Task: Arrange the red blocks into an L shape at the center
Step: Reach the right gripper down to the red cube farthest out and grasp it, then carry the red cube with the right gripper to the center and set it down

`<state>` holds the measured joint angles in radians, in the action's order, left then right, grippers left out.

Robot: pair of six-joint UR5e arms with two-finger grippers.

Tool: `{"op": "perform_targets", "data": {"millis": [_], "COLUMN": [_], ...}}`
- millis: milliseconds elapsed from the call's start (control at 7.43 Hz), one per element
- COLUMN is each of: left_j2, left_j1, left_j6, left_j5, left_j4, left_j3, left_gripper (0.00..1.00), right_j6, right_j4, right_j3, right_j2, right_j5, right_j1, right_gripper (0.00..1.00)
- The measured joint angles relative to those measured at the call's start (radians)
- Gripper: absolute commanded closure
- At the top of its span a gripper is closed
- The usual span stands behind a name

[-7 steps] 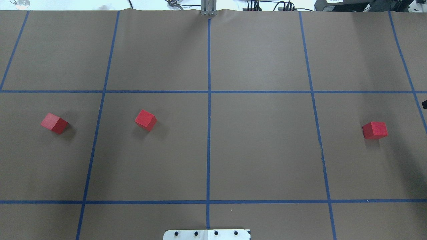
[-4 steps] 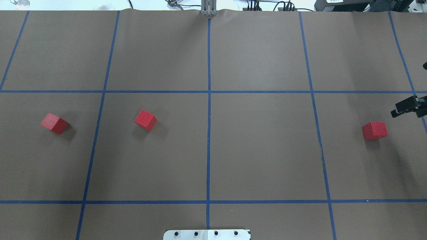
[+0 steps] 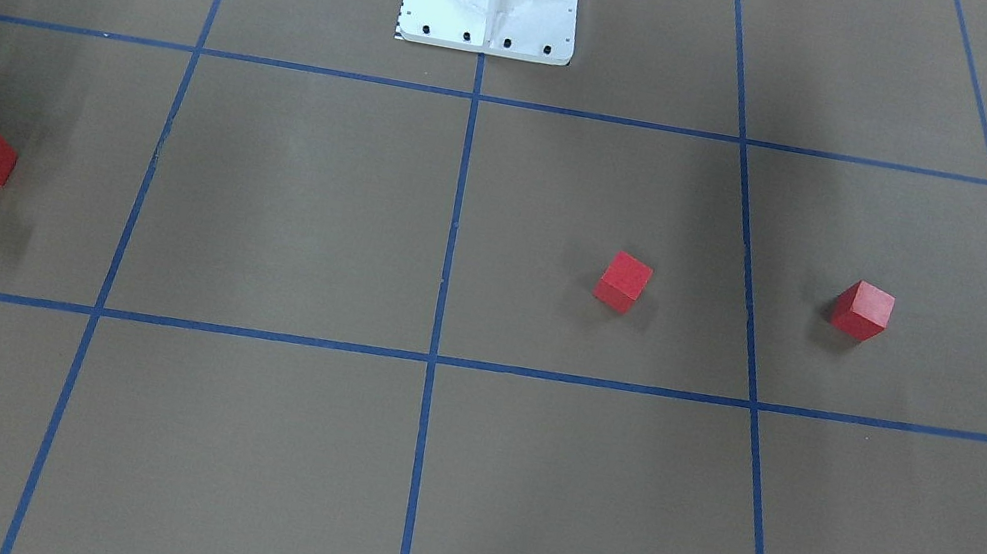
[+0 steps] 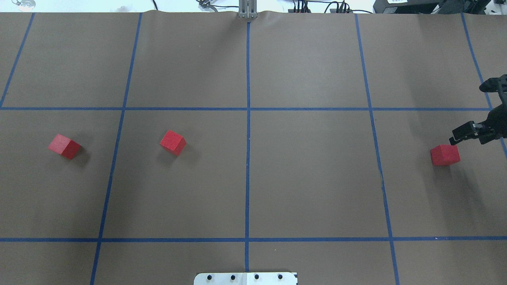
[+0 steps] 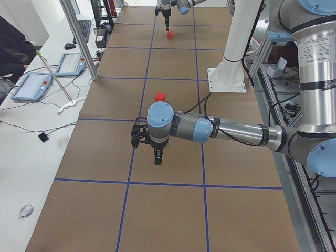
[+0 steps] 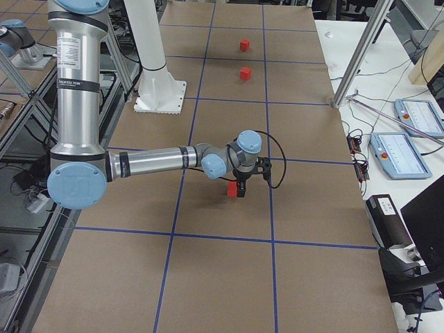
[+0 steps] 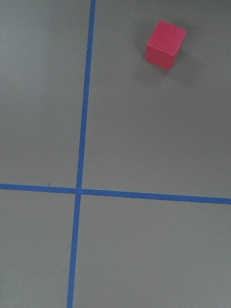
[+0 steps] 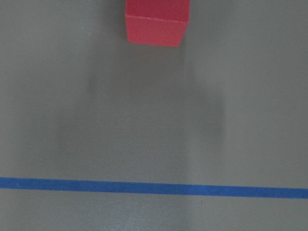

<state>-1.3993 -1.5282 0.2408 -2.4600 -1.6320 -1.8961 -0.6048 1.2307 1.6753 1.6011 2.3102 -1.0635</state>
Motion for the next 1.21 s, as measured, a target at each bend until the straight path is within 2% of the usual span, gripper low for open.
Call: {"op": "perform_targets", "data": {"millis": [135, 404, 538, 673, 807, 1211], "left_j2": [-0.001, -0.001, -0.001, -0.001, -0.001, -0.002], "left_j1": [0.000, 0.000, 0.000, 0.000, 0.000, 0.000], "left_j6": [0.000, 0.000, 0.000, 0.000, 0.000, 0.000], "left_j5": [0.000, 0.000, 0.000, 0.000, -0.001, 0.000], "left_j4": [0.000, 0.000, 0.000, 0.000, 0.000, 0.000], "left_j3": [0.000, -0.001, -0.001, -0.001, -0.002, -0.004], "left_gripper": [0.00, 0.00, 0.00, 0.00, 0.00, 0.00], "right_j6": [-0.007, -0.009, -0.006, -0.007, -0.008, -0.011], "right_j4": [-0.001, -0.001, -0.002, -0.002, -0.002, 0.003], "right_j3": [-0.006, -0.018, -0.025, -0.029, -0.030, 0.005], "right_j2": [-0.006, -0.009, -0.010, -0.011, -0.011, -0.008], "right_j5": [-0.001, -0.014, -0.026, -0.032, -0.038, -0.052], "right_j1": [0.016, 0.041, 0.055, 0.063, 0.066, 0.065], "right_gripper": [0.02, 0.12, 0.47, 0.90, 1.00, 1.00]}}
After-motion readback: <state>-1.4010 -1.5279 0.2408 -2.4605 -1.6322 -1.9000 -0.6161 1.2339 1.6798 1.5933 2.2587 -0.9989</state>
